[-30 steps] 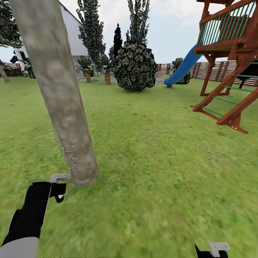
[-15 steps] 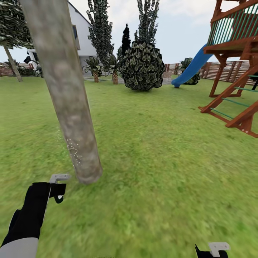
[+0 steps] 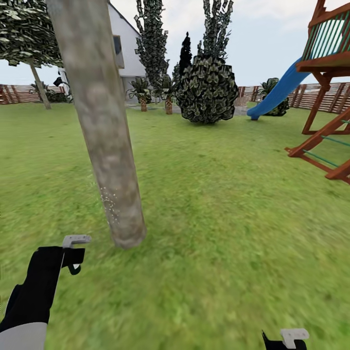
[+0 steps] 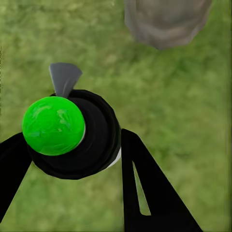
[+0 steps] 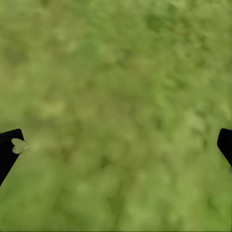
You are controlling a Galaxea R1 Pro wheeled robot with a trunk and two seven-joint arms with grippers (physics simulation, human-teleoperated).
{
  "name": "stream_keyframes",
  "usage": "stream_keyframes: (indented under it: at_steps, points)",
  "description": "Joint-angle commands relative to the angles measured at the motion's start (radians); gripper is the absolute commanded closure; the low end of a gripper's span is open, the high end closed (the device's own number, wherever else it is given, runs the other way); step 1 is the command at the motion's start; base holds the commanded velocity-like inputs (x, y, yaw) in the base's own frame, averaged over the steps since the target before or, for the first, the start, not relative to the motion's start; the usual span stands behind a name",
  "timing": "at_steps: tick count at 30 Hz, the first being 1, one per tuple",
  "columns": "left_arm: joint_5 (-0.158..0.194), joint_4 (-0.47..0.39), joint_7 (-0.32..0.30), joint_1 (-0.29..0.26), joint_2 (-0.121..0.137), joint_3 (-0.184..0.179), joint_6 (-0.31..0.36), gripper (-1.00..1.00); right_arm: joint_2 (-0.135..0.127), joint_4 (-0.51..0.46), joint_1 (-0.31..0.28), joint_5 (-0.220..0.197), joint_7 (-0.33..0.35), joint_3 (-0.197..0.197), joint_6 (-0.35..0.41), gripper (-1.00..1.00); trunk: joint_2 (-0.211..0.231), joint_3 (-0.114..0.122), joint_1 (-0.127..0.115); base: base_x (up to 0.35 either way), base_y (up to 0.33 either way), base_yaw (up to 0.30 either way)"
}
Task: In the garden, pick up the pesticide atomizer on the floor and spray pesticide onto both trees until each tree trunk is fully covered.
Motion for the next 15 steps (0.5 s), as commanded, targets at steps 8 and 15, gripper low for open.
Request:
stream_keyframes:
  at_steps: [8, 15]
  points:
    - [-0.003, 0.001, 0.002, 0.001, -0.001, -0.012, 0.004, 1.00, -0.013, -0.007, 0.000, 0.000, 0.000, -0.002, 0.000, -1.00, 0.000, 0.000, 0.000, 0.188, -0.209, 0.073]
    - [-0.003, 0.001, 0.004, 0.001, -0.006, -0.015, 0.004, 1.00, -0.013, -0.006, 0.000, -0.001, 0.000, -0.002, 0.000, -1.00, 0.000, 0.000, 0.000, 0.007, -0.273, 0.001]
